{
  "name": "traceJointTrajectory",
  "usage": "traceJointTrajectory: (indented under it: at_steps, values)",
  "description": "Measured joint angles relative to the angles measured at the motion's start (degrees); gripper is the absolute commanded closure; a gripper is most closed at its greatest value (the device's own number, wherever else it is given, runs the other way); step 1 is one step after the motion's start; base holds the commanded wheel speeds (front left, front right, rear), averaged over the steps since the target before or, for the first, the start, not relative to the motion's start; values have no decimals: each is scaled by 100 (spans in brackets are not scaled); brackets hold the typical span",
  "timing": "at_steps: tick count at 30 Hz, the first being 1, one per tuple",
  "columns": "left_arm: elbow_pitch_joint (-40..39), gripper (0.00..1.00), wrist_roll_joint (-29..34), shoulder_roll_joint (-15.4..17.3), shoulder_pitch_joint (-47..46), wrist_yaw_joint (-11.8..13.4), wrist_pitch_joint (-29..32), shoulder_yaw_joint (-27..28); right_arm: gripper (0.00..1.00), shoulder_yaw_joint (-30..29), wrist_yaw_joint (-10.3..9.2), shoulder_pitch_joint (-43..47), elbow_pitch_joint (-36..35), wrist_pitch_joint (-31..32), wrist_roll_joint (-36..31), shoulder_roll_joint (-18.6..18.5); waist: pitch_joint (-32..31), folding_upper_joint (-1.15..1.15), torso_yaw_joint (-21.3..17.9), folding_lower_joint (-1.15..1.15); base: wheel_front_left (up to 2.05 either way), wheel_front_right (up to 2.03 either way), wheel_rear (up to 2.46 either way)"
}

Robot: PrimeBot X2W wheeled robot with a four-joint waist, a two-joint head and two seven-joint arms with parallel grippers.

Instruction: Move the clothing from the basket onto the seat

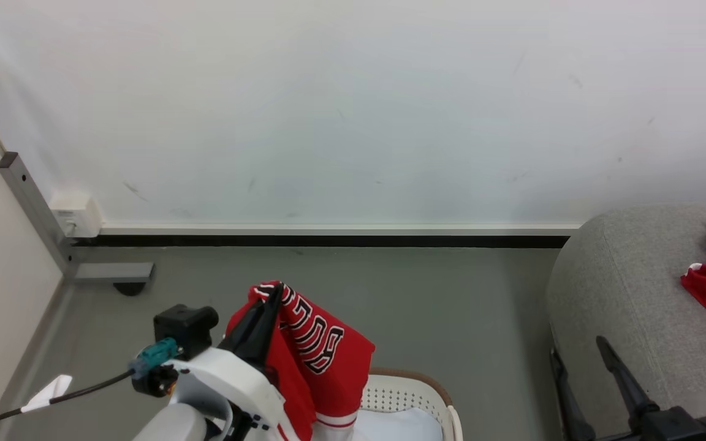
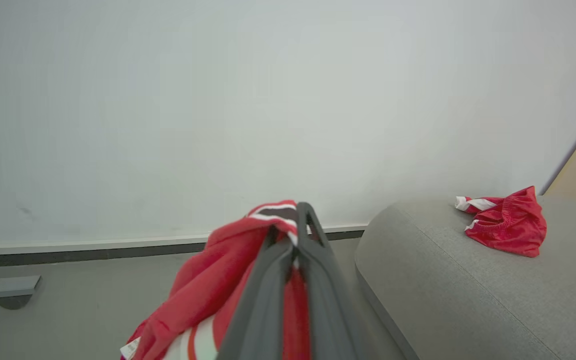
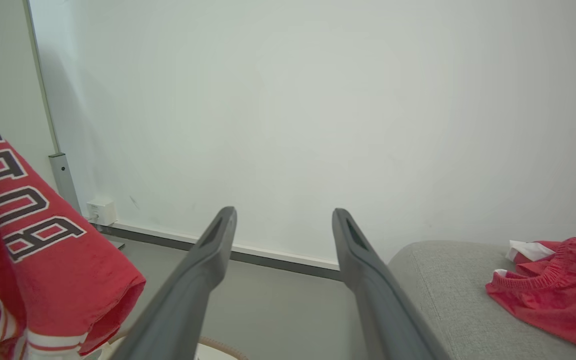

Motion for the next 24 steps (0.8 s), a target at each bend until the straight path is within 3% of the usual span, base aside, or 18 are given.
traceJointTrajectory:
  at_steps: [5,8,9,10,16,24]
  values:
    - [-556,100,43,181,43,97,236,-53,0,683,0,-59,4,0,-27,-131,-47,0,3,0,0,0,0]
    - [-823,100,82,250,43,129,348,-85,0,1314,0,-288,54,0,141,-410,-47,0,1,0,0,0,0]
    - [-978,100,105,264,42,155,420,-134,0,1841,1,-500,121,0,328,-636,-53,0,1,0,0,0,0]
    - [-978,100,105,264,42,155,420,-134,0,1841,1,-500,121,0,328,-636,-53,0,1,0,0,0,0]
    - [-1310,100,208,240,2,136,599,-341,0,3307,0,-1460,416,0,935,-1184,-49,0,7,1,0,0,0]
    - [-1541,100,330,-12,-179,9,728,-745,0,4376,1,-2541,978,0,1613,-1270,9,0,104,1,0,0,0]
